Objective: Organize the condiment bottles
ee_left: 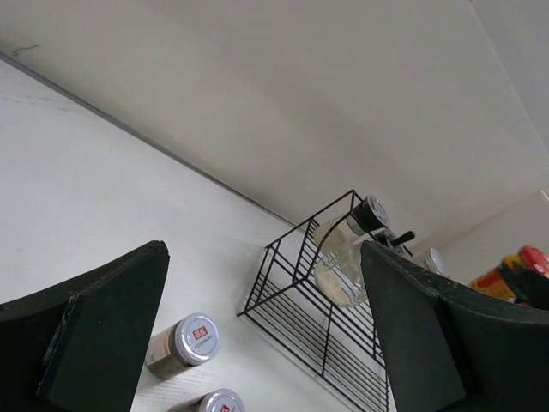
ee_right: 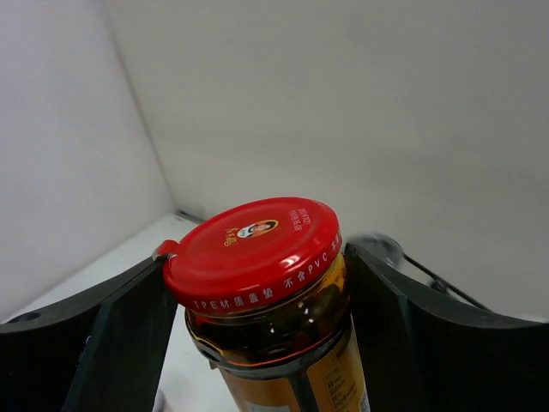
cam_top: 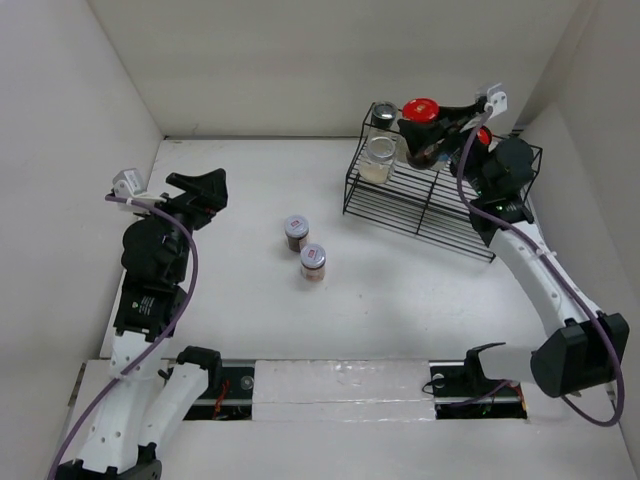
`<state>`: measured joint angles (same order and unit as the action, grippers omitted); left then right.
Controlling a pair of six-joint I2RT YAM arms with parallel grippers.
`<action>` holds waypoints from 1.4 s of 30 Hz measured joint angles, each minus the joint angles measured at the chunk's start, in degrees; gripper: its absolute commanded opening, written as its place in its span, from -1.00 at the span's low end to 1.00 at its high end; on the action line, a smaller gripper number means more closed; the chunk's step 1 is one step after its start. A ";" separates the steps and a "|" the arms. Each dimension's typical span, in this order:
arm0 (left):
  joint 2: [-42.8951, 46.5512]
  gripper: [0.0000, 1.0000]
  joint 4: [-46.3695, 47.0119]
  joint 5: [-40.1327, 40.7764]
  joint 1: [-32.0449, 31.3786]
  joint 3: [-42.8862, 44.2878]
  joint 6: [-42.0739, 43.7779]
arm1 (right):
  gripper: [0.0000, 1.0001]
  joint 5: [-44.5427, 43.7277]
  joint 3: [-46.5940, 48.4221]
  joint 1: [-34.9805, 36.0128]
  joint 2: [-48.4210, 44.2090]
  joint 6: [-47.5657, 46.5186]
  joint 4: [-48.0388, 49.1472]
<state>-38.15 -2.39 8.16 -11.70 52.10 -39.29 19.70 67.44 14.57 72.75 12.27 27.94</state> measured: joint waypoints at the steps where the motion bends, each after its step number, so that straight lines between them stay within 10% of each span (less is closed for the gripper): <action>1: -0.26 0.82 0.00 -0.11 0.00 0.00 0.00 | 0.10 -0.28 -0.55 -1.22 0.33 -0.24 -1.07; 18: -1.90 0.82 0.04 -2.32 0.20 0.00 0.02 | 0.10 0.24 -10.84 -9.05 12.46 2.97 3.37; 23: -2.03 0.82 0.07 -2.58 0.20 0.00 0.02 | 0.70 0.22 -12.15 -9.03 12.48 3.32 6.23; 32: -3.37 0.82 0.09 -3.21 0.20 0.00 0.02 | 0.93 -1.77 -12.22 -9.03 9.42 2.99 7.17; 37: -3.28 0.82 0.22 -3.21 0.20 0.00 0.02 | -0.54 -10.01 -12.07 -4.50 0.48 -2.36 0.57; 40: -3.48 0.57 0.57 -3.23 0.20 0.00 0.02 | -0.67 -13.35 -11.76 4.70 -3.43 -4.39 0.17; 42: -3.80 0.37 0.61 -3.41 0.20 0.00 0.09 | -0.25 -14.53 -11.23 12.00 -2.69 -5.20 0.33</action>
<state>-41.95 -1.78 4.75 -11.51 52.10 -39.20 5.17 56.21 26.57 70.06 7.07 28.27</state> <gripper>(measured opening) 0.765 0.246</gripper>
